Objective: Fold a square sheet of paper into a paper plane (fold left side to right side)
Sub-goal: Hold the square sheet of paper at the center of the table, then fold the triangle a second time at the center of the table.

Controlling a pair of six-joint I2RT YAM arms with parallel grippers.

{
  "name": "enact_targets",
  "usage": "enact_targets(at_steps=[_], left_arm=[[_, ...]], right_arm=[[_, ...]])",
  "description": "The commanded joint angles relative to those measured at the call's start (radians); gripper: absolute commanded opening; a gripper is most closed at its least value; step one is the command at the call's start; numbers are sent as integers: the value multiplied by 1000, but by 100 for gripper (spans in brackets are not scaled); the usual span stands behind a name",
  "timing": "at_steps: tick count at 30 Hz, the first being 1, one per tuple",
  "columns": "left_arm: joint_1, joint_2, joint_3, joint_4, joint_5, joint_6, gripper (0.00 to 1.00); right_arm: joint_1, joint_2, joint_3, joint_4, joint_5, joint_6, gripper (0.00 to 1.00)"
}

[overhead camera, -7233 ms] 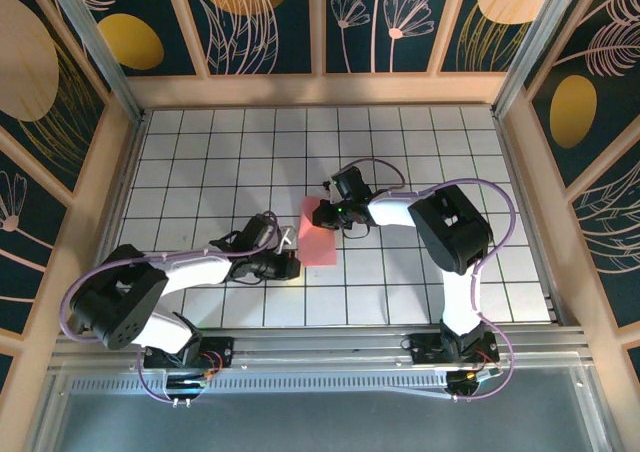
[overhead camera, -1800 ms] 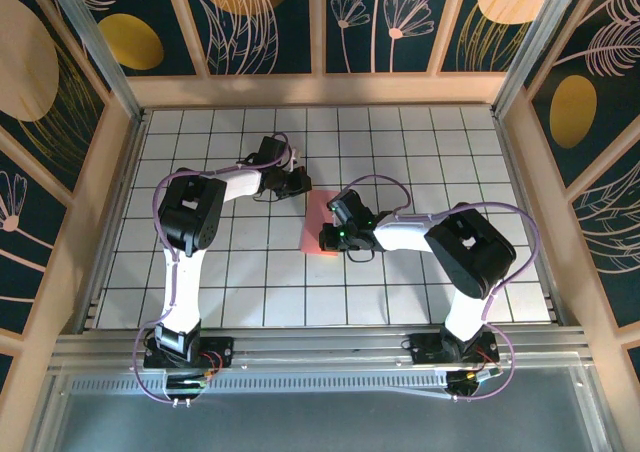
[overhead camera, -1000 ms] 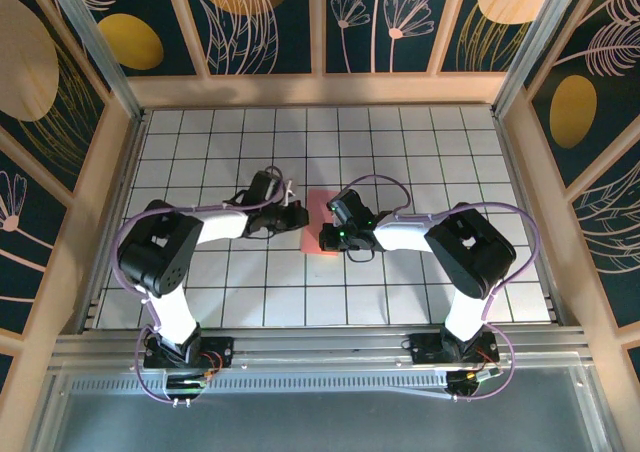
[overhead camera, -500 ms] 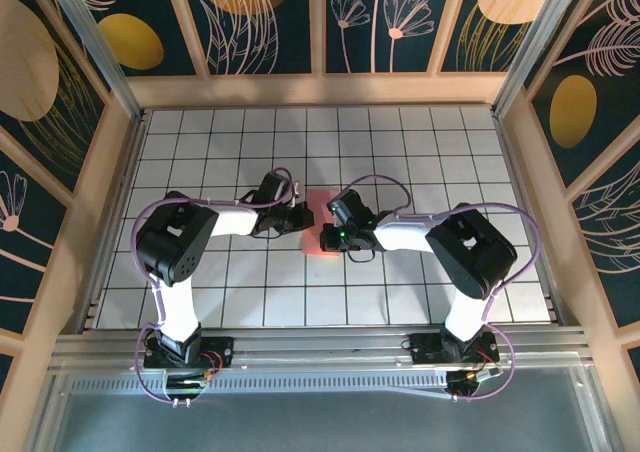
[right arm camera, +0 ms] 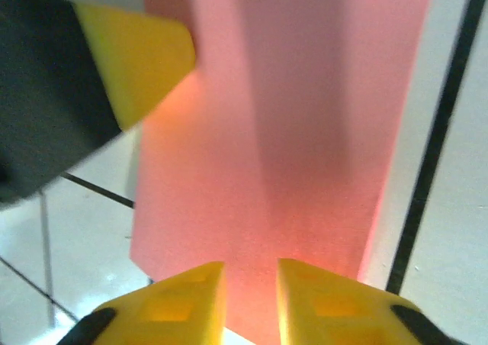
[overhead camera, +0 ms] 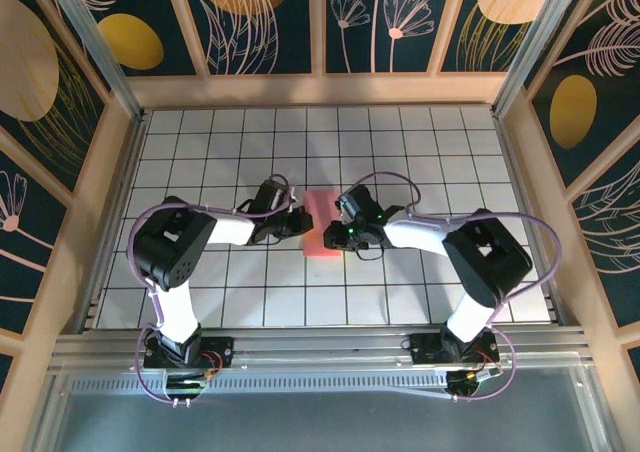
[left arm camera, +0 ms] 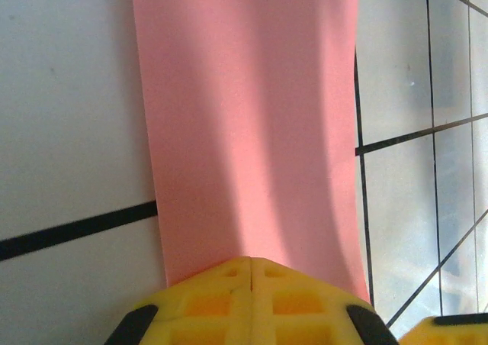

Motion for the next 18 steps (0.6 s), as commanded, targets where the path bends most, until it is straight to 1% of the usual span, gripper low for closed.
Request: enact_targets(at_steps=[1, 3, 5, 7, 9, 13, 18], left_arm=[[-7, -1, -70, -111, -42, -29, 0], [-8, -10, -85, -106, -41, -39, 0], [-10, -16, -102, -94, -37, -52, 0], [-10, -21, -110, -90, -37, -58, 0], [-9, -24, -114, -90, -40, -63, 0], [-12, -24, -114, -89, -39, -68, 0], [-15, -26, -114, -91, -39, -68, 0]], right_arm=[[-47, -104, -19, -16, -40, -9, 36], [-85, -139, -54, -15, -62, -8, 42], [-127, -168, -94, -28, -83, -8, 47], [-154, -192, -129, -42, -94, -7, 52], [-160, -209, -159, -48, -105, 3, 56], [-159, -204, -207, 5, -178, 45, 56], [-142, -155, -224, 99, -240, 98, 48]])
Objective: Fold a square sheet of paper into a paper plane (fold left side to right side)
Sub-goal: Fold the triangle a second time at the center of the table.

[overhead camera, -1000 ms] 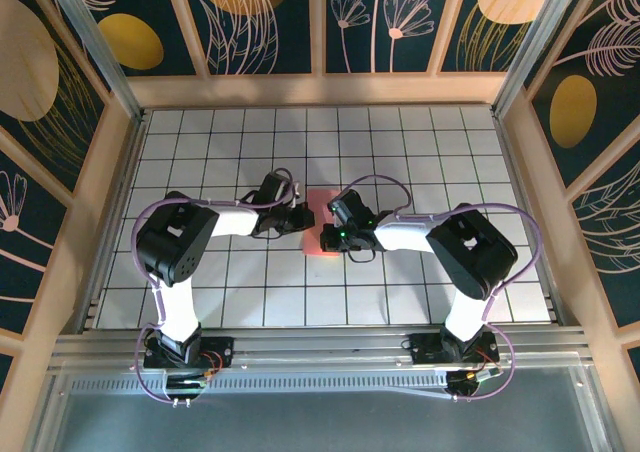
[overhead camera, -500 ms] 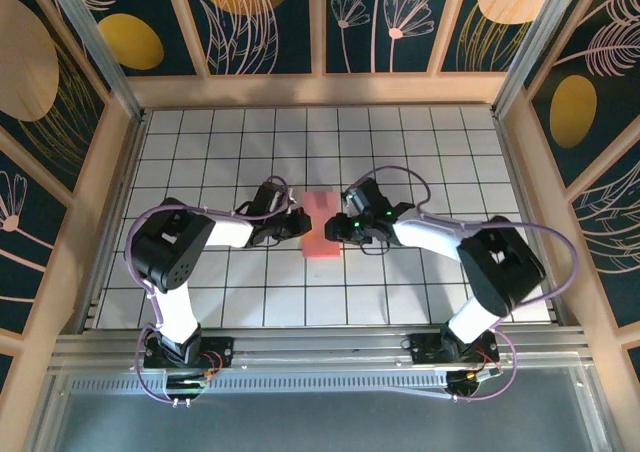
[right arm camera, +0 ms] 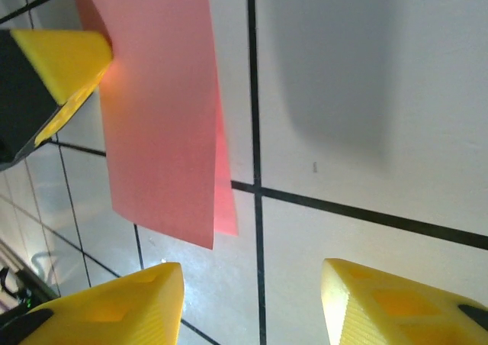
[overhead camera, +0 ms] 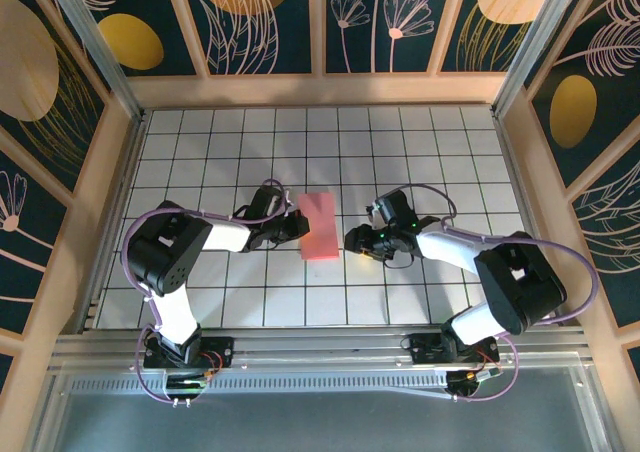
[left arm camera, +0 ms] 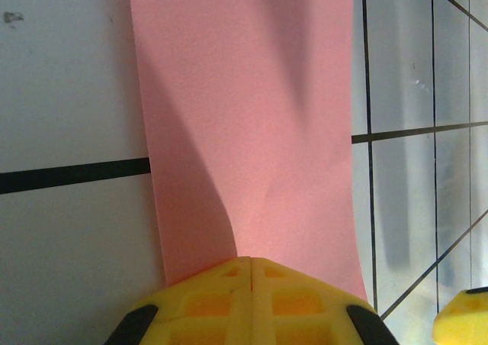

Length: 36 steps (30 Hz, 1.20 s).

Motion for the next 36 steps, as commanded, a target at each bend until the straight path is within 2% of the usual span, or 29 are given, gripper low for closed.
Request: enact_targets(at_steps=[1, 20, 36], left_arm=[[-10, 17, -45, -136, -16, -16, 0], [-15, 22, -35, -142, -16, -12, 0], [-20, 21, -31, -126, 1, -1, 0]], right_arm=[[21, 40, -4, 92, -72, 50, 48], [55, 189, 26, 303, -118, 140, 43], [-3, 304, 126, 407, -173, 120, 40]])
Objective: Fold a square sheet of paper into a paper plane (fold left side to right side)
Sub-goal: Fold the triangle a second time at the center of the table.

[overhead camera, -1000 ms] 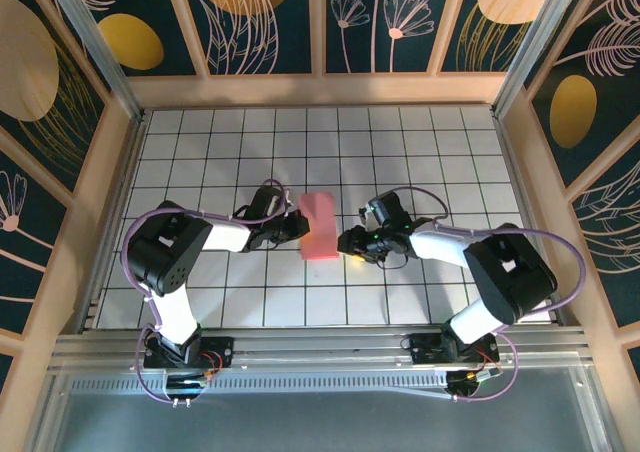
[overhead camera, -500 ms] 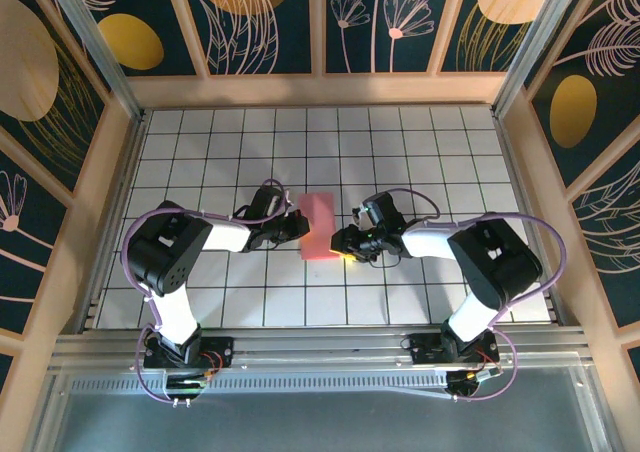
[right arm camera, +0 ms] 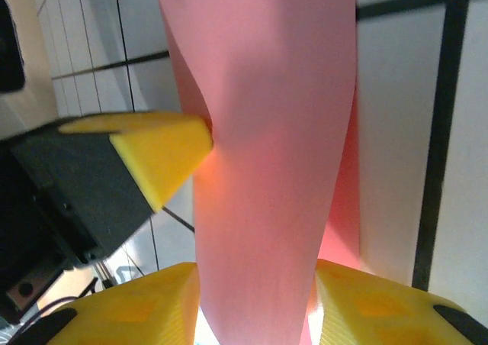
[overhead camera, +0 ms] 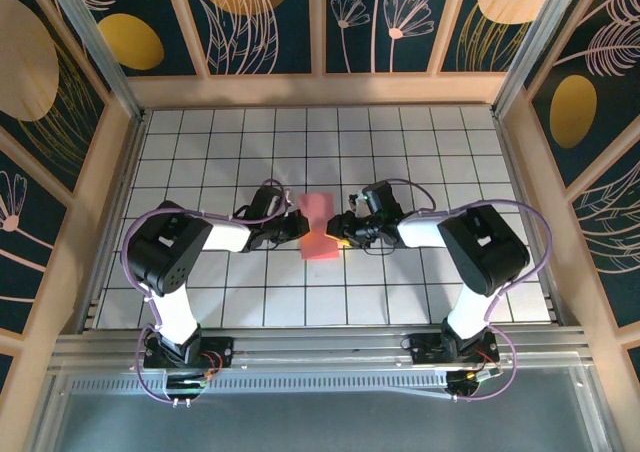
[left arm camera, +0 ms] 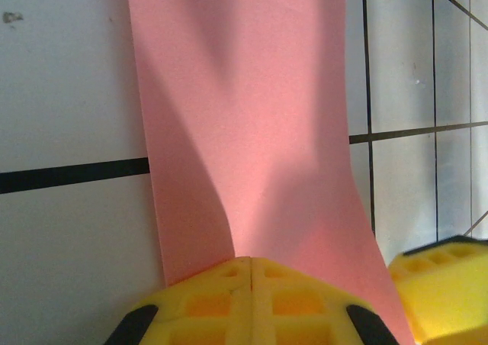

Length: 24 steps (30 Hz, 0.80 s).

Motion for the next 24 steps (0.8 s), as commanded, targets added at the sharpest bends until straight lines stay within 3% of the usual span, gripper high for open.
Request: enact_targets(at_steps=[1, 12, 18, 24], left_arm=[[-17, 21, -32, -125, 3, -1, 0], [-19, 16, -24, -124, 5, 4, 0], [-19, -5, -15, -123, 2, 9, 0], [-19, -129, -32, -132, -34, 37, 17]], right_arm=[[-4, 41, 51, 32, -26, -24, 40], [-70, 155, 164, -7, -42, -81, 34], [-73, 164, 160, -18, -56, -90, 21], [-75, 150, 163, -56, -50, -96, 0]])
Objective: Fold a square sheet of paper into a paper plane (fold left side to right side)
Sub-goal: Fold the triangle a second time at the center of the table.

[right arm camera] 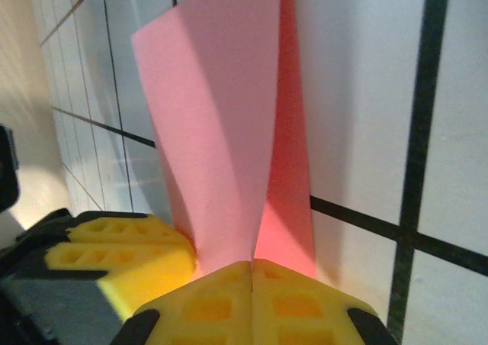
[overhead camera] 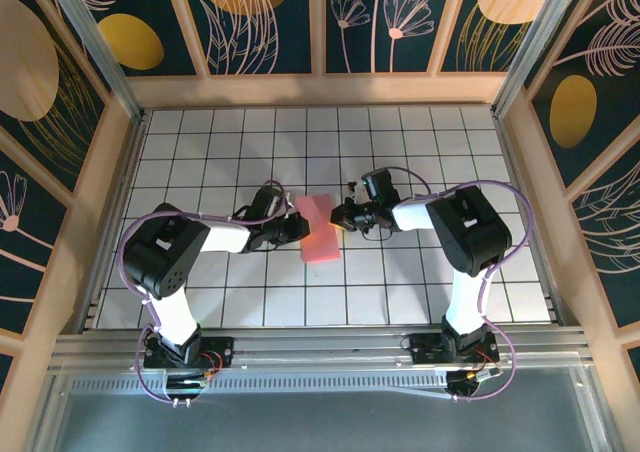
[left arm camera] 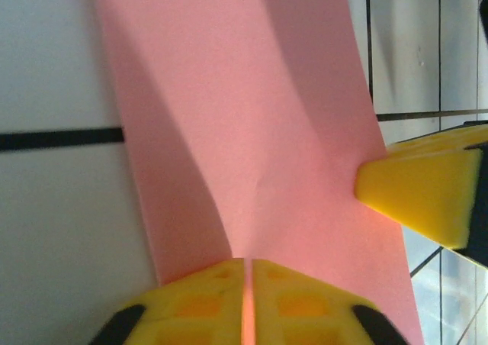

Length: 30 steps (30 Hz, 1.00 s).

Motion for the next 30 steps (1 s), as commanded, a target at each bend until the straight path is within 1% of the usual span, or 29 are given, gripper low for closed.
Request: enact_targets(at_steps=[1, 6, 9, 12, 15, 19, 25, 30], left_arm=[[-8, -128, -43, -73, -35, 43, 22], [-28, -339, -137, -126, -104, 145, 41], [-94, -429, -143, -200, -171, 223, 50], [-185, -458, -124, -259, -258, 278, 55], [-301, -426, -79, -301, -362, 321, 59], [-436, -320, 21, -356, -505, 358, 63], [-528, -152, 168, -428, -624, 397, 70], [-567, -9, 286, -498, -714, 421, 74]], right_arm=[[-9, -8, 19, -44, -16, -12, 0], [-9, -33, 37, -111, -9, -7, 0], [-9, -35, 39, -136, -1, 5, 0], [-8, -38, 47, -158, 3, 18, 0], [-7, -49, 55, -181, 12, 23, 0], [-7, -57, 73, -213, 25, 19, 0], [-7, -52, 78, -217, 30, 22, 0], [-5, -51, 76, -209, 28, 26, 0]])
